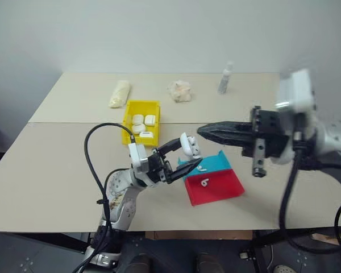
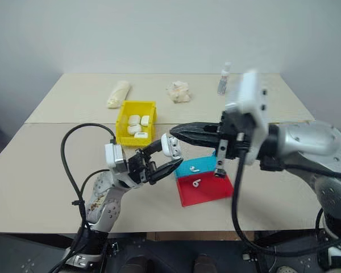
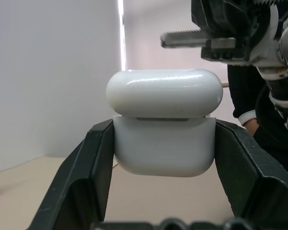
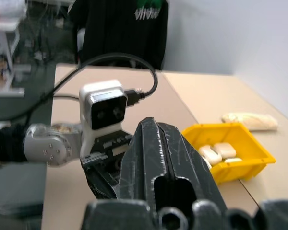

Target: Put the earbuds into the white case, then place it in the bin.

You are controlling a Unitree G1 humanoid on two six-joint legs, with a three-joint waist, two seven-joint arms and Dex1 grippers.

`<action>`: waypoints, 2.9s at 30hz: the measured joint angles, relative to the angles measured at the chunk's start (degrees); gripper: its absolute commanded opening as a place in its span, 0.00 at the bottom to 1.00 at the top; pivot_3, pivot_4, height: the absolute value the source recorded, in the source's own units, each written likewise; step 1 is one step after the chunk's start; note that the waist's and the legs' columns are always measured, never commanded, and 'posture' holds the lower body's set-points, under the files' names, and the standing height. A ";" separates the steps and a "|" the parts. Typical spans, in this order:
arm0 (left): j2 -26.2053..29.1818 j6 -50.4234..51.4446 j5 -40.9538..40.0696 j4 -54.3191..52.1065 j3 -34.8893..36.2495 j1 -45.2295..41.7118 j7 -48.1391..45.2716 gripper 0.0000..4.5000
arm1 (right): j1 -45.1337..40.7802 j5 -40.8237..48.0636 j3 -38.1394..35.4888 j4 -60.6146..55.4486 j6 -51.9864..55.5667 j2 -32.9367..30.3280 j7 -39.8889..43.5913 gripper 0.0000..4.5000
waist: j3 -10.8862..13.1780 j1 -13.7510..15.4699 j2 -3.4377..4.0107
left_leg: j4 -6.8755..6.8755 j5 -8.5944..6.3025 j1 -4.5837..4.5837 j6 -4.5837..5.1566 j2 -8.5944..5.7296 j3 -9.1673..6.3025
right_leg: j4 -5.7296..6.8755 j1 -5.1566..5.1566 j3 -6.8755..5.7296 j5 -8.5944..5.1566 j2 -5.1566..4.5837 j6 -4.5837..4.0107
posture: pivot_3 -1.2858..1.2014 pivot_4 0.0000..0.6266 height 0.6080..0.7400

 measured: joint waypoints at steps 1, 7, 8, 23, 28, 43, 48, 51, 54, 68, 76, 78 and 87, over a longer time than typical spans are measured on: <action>-0.21 -0.42 0.25 0.25 0.07 -0.59 0.28 0.62 | -1.63 -1.83 2.31 -0.07 0.21 -0.05 0.26 0.00 | 0.00 0.01 0.00 | 0.00 0.00 -0.01 0.00 0.01 -0.01 | -0.01 0.01 -0.01 0.00 0.00 0.00 | 0.52 0.24 1.00; -1.12 -2.04 1.84 0.85 0.10 -1.71 2.05 0.62 | -10.78 -13.90 13.65 0.49 1.86 1.57 0.53 0.00 | 0.00 0.01 0.00 | 0.00 0.00 -0.02 0.00 0.00 -0.02 | 0.00 -0.02 0.00 0.00 -0.01 0.00 | 0.52 0.24 1.00; -1.13 -2.17 2.10 1.34 0.07 -1.70 2.27 0.62 | -11.98 -16.42 15.53 0.37 1.75 1.53 0.82 0.00 | 0.00 0.00 0.01 | -0.01 0.00 -0.02 0.00 -0.01 -0.01 | 0.01 -0.03 0.00 0.00 -0.01 0.00 | 0.52 0.24 1.00; -0.73 -2.78 4.15 3.65 -0.82 -1.69 3.18 0.62 | -13.54 -38.59 26.80 -2.24 -2.97 -0.68 9.28 0.00 | 0.00 0.01 0.01 | 0.01 0.00 -0.05 0.00 -0.03 0.01 | 0.04 -0.09 0.02 0.00 -0.03 0.01 | 0.52 0.24 1.00; -0.62 -2.67 4.10 3.64 -0.87 -1.70 2.92 0.62 | -12.95 -40.10 25.93 -2.18 -3.72 -0.35 11.29 0.00 | 0.00 -0.02 0.01 | -0.01 0.00 -0.04 0.00 -0.01 -0.01 | 0.04 -0.09 0.01 0.00 -0.01 0.01 | 0.52 0.24 1.00; 2.55 -1.46 2.03 -1.80 4.72 -1.67 9.72 0.62 | -6.39 -24.39 -6.45 4.23 2.51 8.18 5.49 0.00 | 0.00 0.39 0.01 | -0.01 -0.01 -0.06 0.02 -0.01 -0.01 | 0.07 -0.04 0.01 0.01 -0.03 0.01 | 0.52 0.24 1.00; 3.47 3.14 9.36 -1.98 8.08 -5.83 23.92 0.62 | 3.66 -24.13 -9.30 3.07 3.74 7.44 1.44 0.00 | 0.00 0.76 0.00 | 0.02 -0.01 -0.04 0.02 -0.03 0.00 | 0.08 -0.02 0.00 0.01 -0.03 0.02 | 0.52 0.24 1.00; 4.25 8.05 16.23 -1.05 9.09 -10.76 34.26 0.62 | 9.64 -25.34 -9.19 2.23 3.52 7.54 -0.35 0.00 | 0.00 0.99 0.00 | 0.00 -0.01 -0.05 0.02 -0.06 0.01 | 0.08 -0.01 0.00 0.03 -0.03 0.05 | 0.52 0.24 1.00; 4.63 10.37 22.37 3.01 9.47 -13.81 42.41 0.62 | 13.25 -26.33 -8.45 2.01 3.34 7.60 -1.34 0.00 | 0.00 0.96 0.00 | -0.01 -0.02 -0.07 0.03 -0.06 0.02 | 0.09 -0.02 0.01 0.04 -0.03 0.07 | 0.52 0.24 1.00; 5.67 10.87 31.73 28.21 8.49 -22.09 54.02 0.69 | 17.59 -29.35 -7.05 1.83 2.48 7.75 -3.49 0.00 | 0.02 1.19 -0.02 | 0.00 0.02 -0.21 -0.03 -0.09 0.08 | 0.09 -0.06 -0.11 0.06 -0.04 0.10 | 0.52 0.24 1.00; 5.64 5.74 31.66 36.12 7.93 -25.03 53.31 0.99 | 18.91 -29.50 -7.08 0.73 2.51 7.40 -3.96 0.00 | 0.02 1.22 -0.03 | 0.02 0.02 -0.24 -0.04 -0.09 0.11 | 0.10 -0.06 -0.15 0.06 -0.04 0.10 | 0.52 0.24 1.00; 5.66 4.92 30.98 35.43 7.97 -25.41 52.26 0.99 | 19.29 -29.71 -7.08 0.69 2.50 6.66 -3.99 0.00 | 0.02 1.22 -0.03 | 0.01 0.03 -0.25 -0.05 -0.10 0.13 | 0.12 -0.06 -0.15 0.07 -0.06 0.11 | 0.52 0.24 1.00; 12.72 13.39 19.42 17.22 7.96 -16.91 29.98 0.99 | 25.49 -31.45 -8.27 0.58 -0.03 1.51 -0.39 0.00 | 0.01 0.39 -0.02 | -0.01 0.03 -0.27 -0.06 -0.06 0.04 | 0.15 -0.09 -0.14 0.06 -0.05 0.11 | 0.52 0.24 1.00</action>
